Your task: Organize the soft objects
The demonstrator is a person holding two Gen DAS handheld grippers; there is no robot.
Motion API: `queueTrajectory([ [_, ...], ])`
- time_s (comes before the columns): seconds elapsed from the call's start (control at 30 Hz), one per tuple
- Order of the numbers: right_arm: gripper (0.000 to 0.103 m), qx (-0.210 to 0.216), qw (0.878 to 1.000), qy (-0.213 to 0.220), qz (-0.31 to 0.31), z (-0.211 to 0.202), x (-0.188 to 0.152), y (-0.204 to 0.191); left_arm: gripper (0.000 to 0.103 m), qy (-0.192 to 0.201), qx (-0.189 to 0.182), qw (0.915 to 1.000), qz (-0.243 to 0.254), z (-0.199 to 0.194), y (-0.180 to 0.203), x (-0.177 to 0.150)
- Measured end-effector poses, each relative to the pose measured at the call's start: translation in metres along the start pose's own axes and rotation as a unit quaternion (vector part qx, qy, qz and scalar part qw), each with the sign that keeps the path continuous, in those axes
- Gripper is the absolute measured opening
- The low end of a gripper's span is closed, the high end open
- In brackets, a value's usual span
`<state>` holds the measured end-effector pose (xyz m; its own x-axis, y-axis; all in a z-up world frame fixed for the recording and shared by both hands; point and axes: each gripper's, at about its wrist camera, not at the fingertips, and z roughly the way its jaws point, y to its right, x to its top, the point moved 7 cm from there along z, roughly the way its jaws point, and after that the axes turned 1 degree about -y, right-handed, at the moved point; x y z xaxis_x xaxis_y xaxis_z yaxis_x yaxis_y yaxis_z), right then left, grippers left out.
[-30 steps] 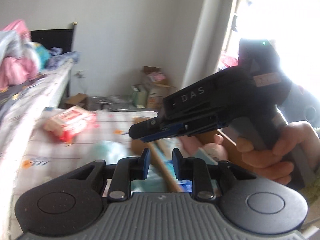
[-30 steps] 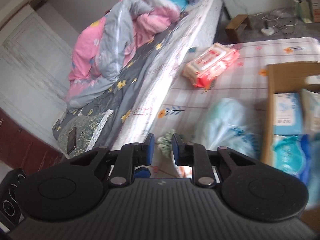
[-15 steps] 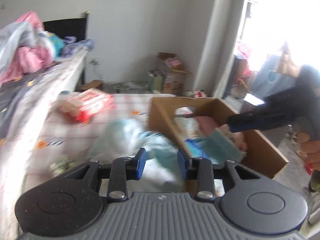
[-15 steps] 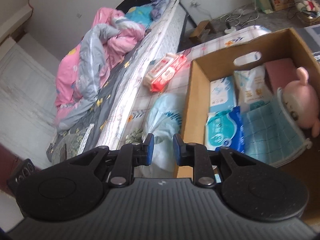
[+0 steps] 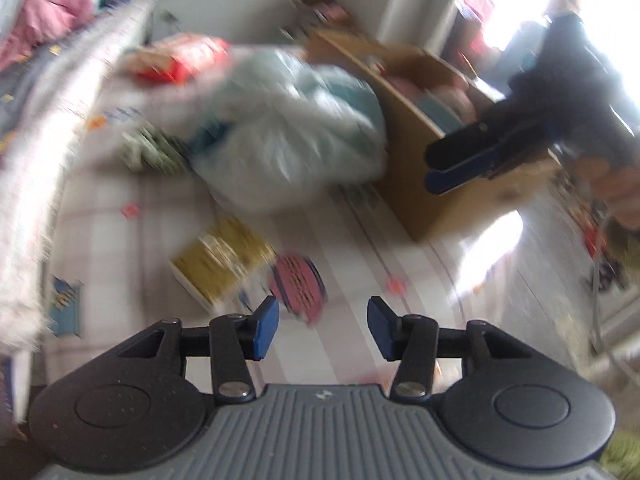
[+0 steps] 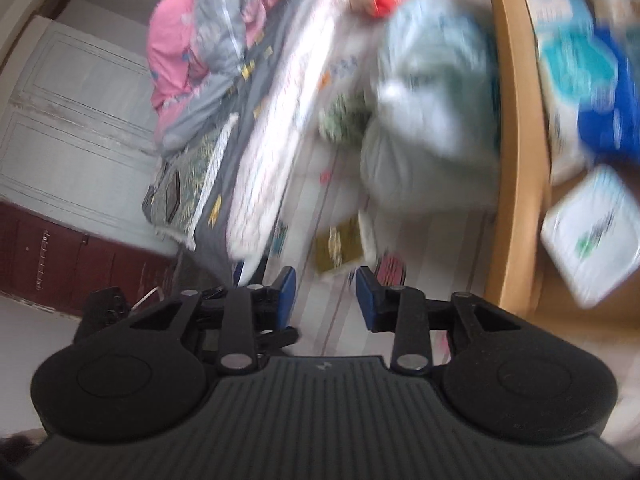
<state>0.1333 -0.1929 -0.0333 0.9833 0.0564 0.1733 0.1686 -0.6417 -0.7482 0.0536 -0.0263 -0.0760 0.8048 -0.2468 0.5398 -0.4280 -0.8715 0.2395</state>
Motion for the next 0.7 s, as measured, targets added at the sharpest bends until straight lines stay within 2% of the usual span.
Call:
queueTrajectory([
  [0.07, 0.044, -0.002, 0.999, -0.037, 0.037, 0.017, -0.025, 0.009, 0.051, -0.036, -0.042, 0.9983, 0.017, 0.013, 0.008, -0.022],
  [0.13, 0.046, -0.014, 0.994, -0.07, 0.08, 0.032, -0.051, 0.021, 0.053, -0.058, -0.056, 0.9962, 0.033, 0.022, 0.01, -0.034],
  [0.3, 0.054, -0.027, 0.974, -0.106, 0.201, 0.055, -0.109, 0.057, 0.062, -0.126, -0.105, 0.9833, 0.078, 0.041, 0.017, -0.062],
  [0.37, 0.056, -0.028, 0.966, -0.105, 0.234, 0.062, -0.127, 0.066, 0.065, -0.134, -0.109, 0.9807, 0.092, 0.042, 0.021, -0.067],
  [0.43, 0.062, -0.033, 0.959, -0.1, 0.262, 0.07, -0.141, 0.072, 0.065, -0.139, -0.107, 0.9788, 0.105, 0.04, 0.024, -0.068],
  [0.53, 0.064, -0.023, 0.95, -0.098, 0.296, 0.083, -0.155, 0.078, 0.064, -0.15, -0.11, 0.9755, 0.117, 0.038, 0.03, -0.07],
  [0.7, 0.066, -0.002, 0.944, -0.081, 0.32, 0.1, -0.168, 0.08, 0.061, -0.185, -0.136, 0.9694, 0.088, 0.043, 0.035, -0.08],
])
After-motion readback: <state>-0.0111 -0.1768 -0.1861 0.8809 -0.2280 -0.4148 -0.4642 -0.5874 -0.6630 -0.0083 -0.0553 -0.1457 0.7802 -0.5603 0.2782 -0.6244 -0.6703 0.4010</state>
